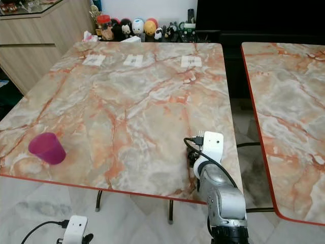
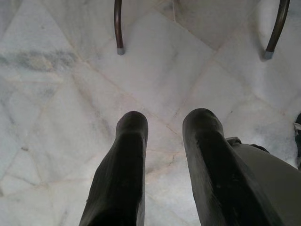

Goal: Setting the table

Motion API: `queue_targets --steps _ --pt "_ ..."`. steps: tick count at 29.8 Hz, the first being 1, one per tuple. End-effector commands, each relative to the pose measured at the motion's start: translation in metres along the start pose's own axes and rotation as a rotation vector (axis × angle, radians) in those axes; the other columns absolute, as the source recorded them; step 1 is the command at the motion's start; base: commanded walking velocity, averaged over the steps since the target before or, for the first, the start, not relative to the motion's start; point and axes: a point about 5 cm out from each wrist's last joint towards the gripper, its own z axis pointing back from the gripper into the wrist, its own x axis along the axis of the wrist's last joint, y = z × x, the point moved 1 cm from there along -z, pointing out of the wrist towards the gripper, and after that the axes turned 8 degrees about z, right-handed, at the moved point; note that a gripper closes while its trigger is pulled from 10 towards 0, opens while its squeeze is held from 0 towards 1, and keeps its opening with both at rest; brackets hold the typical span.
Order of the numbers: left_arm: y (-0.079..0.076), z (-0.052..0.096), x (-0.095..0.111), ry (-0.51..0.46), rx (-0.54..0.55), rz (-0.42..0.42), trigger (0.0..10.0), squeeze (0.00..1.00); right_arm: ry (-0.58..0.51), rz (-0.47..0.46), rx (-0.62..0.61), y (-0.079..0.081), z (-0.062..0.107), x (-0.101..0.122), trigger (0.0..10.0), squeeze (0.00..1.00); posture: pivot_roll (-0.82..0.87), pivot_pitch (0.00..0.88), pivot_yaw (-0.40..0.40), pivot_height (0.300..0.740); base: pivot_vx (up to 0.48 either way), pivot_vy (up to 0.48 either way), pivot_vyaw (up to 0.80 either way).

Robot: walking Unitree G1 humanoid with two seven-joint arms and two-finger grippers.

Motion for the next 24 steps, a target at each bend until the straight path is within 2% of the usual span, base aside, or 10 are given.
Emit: queue_targets --steps 1,9,16,23,24 --pt "0.001 0.001 -0.008 0.035 0.005 0.002 10.0 0.0 0.014 -0.002 -0.015 -0.002 -0.001 -0.001 10.0 0.0 -0.11 0.095 0.04 0.74 0.0 0.0 0.0" --pt "0.001 0.002 -0.008 0.036 0.003 0.001 10.0 0.0 0.038 0.004 -0.049 -0.008 -0.003 -0.007 10.0 0.0 -0.12 0.093 0.041 0.74 0.0 0.0 0.0" --pt "0.0 0.002 -0.009 0.041 0.001 0.0 10.0 0.0 0.078 0.027 0.022 -0.002 -0.009 -0.015 10.0 0.0 -0.11 0.082 0.039 0.74 0.0 0.0 0.0" --pt "0.0 0.002 -0.01 0.044 -0.001 -0.001 10.0 0.0 0.089 0.052 0.037 -0.004 -0.012 -0.019 10.0 0.0 -0.11 0.076 0.038 0.74 0.0 0.0 0.0" --pt "0.0 0.002 -0.011 0.044 -0.002 -0.001 10.0 0.0 0.087 0.055 0.039 -0.005 -0.012 -0.019 0.0 0.0 -0.11 0.075 0.039 0.74 0.0 0.0 0.0"
